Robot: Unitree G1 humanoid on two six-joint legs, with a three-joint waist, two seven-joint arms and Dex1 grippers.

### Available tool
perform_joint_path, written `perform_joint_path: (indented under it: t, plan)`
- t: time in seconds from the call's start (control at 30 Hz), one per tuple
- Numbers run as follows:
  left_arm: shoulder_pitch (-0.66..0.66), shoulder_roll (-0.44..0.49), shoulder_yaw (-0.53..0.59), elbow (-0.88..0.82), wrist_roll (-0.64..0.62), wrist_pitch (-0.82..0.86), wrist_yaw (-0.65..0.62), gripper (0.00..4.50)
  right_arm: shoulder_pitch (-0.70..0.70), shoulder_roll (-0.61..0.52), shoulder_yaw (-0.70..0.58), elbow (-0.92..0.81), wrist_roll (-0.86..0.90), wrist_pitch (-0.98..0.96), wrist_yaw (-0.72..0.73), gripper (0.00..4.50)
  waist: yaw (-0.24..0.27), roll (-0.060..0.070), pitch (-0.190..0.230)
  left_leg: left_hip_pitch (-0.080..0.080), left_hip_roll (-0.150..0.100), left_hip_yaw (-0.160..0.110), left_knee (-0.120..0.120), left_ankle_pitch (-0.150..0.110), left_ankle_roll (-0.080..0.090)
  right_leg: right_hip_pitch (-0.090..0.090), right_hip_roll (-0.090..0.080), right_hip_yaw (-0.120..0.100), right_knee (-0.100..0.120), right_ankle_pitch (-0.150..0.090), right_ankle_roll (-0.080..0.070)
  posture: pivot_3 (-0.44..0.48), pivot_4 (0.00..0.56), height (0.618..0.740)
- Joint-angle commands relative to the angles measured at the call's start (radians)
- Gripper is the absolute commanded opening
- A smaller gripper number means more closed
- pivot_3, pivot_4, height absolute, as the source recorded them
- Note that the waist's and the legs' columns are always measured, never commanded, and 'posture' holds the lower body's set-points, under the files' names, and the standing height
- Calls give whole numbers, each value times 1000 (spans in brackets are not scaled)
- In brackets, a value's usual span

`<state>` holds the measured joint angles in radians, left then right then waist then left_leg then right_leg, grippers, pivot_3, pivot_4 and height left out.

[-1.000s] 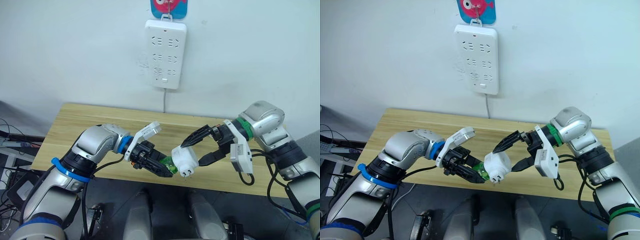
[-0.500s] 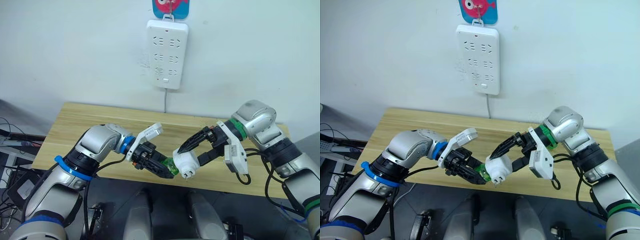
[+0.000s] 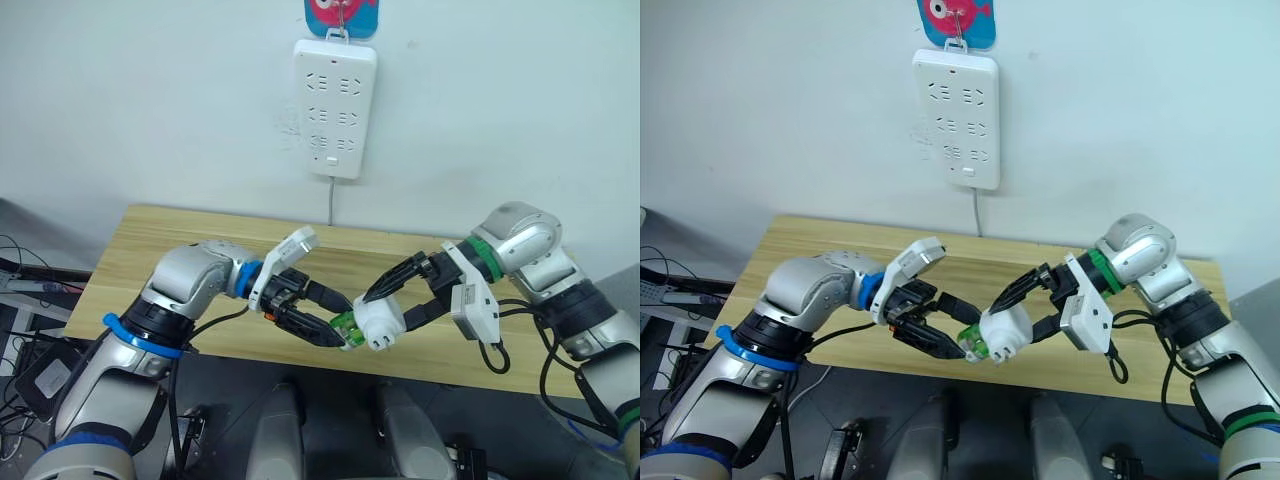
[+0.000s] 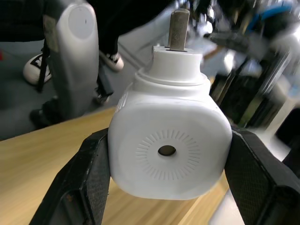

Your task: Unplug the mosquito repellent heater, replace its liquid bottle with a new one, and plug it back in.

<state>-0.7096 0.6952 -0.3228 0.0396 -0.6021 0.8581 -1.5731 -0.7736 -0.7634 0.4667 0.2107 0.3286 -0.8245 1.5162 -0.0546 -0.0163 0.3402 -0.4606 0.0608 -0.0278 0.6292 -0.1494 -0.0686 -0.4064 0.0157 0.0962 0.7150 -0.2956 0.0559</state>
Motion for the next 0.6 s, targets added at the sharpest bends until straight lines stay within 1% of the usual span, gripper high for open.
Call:
perform_joint_path:
  t: [0.03,0.07,0.1,0.2,0.23,0.27,0.3,0.37,0.43,0.47,0.53,0.6]
  plan:
    - [35,49,76,-122,58,-166,32,4500,90,-86,-95,-74,-19,283,-110,3004,1,0,0,0,0,0,0,0,0,0,0,0,0,0,0,-29,280,740]
    - [47,55,86,-141,73,-208,40,4500,112,-103,-108,-99,-22,350,-129,3004,2,0,0,0,0,0,0,0,0,0,-1,0,0,0,0,-27,279,740]
    - [69,50,102,-165,129,-310,91,4500,153,-142,-128,-168,27,579,-200,3004,3,0,0,0,0,0,0,0,0,0,-1,0,0,0,-1,-23,275,740]
    - [118,21,131,-193,255,-563,202,4500,221,-208,-179,-329,151,1097,-349,3004,6,0,0,0,1,0,0,0,0,0,-2,0,0,0,-1,-19,272,740]
    - [124,-9,141,-189,294,-620,269,4500,223,-214,-199,-375,219,1269,-403,3004,6,0,-1,0,0,0,0,0,0,0,-2,1,0,0,-1,-17,271,740]
    - [138,-39,147,-191,336,-672,341,4500,212,-201,-235,-409,315,1476,-492,3004,5,0,-1,0,0,1,0,0,0,0,-2,1,0,0,-1,-17,271,740]
    - [147,-60,150,-193,363,-703,390,4500,203,-185,-266,-434,379,1622,-556,3003,4,-1,-2,0,0,1,0,0,0,0,-2,1,0,0,-1,-15,270,740]
    - [190,-111,152,-203,406,-742,488,4500,161,-105,-359,-424,498,1907,-718,3003,-1,-2,-2,0,0,2,1,0,0,0,-2,2,0,0,-1,-15,270,740]
    - [218,-126,124,-189,490,-839,543,4500,121,-20,-450,-392,543,2130,-851,3003,-5,-3,-3,0,1,2,0,0,0,0,-1,2,-1,0,-1,-15,270,740]
    - [224,-128,114,-183,517,-873,555,4500,109,10,-485,-388,549,2201,-893,3003,-3,-3,-3,-1,1,2,0,0,0,0,0,2,-1,0,-1,-22,275,740]
    - [219,-156,80,-162,596,-926,620,4500,73,108,-585,-372,527,2361,-995,3003,0,-3,-3,-2,0,1,-1,0,0,-2,0,1,-1,0,-1,-25,275,740]
    - [206,-177,35,-137,677,-970,667,4500,56,176,-655,-354,535,2433,-1103,3003,2,-3,-3,-4,-1,1,-1,0,0,-3,0,1,-1,0,0,-33,281,740]
